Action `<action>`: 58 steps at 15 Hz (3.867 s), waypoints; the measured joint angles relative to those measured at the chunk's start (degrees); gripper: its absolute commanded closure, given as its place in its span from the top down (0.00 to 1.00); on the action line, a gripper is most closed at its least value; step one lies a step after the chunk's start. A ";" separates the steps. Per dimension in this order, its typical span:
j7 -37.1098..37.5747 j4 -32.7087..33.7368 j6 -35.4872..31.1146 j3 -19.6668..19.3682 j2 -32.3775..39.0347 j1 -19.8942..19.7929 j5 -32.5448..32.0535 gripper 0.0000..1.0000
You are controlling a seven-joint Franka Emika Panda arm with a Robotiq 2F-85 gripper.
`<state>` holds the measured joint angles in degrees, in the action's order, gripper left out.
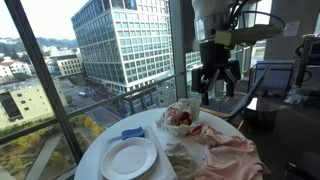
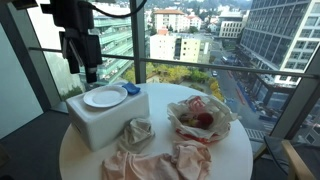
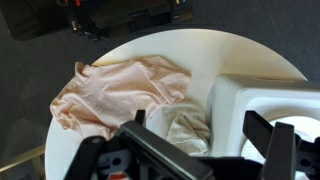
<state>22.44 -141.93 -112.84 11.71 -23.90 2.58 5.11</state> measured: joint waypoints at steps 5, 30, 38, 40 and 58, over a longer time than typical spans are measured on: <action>1.47 -12.93 -18.38 0.57 5.52 2.88 7.81 1.00; 27.19 0.78 -60.81 -21.76 62.58 22.56 -10.15 0.49; 24.61 -1.00 -62.25 -23.88 62.59 25.11 -3.17 0.00; 24.62 -2.42 -61.73 -27.12 61.10 27.54 -2.56 0.03; 24.99 7.30 -49.88 -67.48 72.68 47.51 -5.10 0.03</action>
<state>47.43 -134.63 -162.71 -55.77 48.78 50.09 0.01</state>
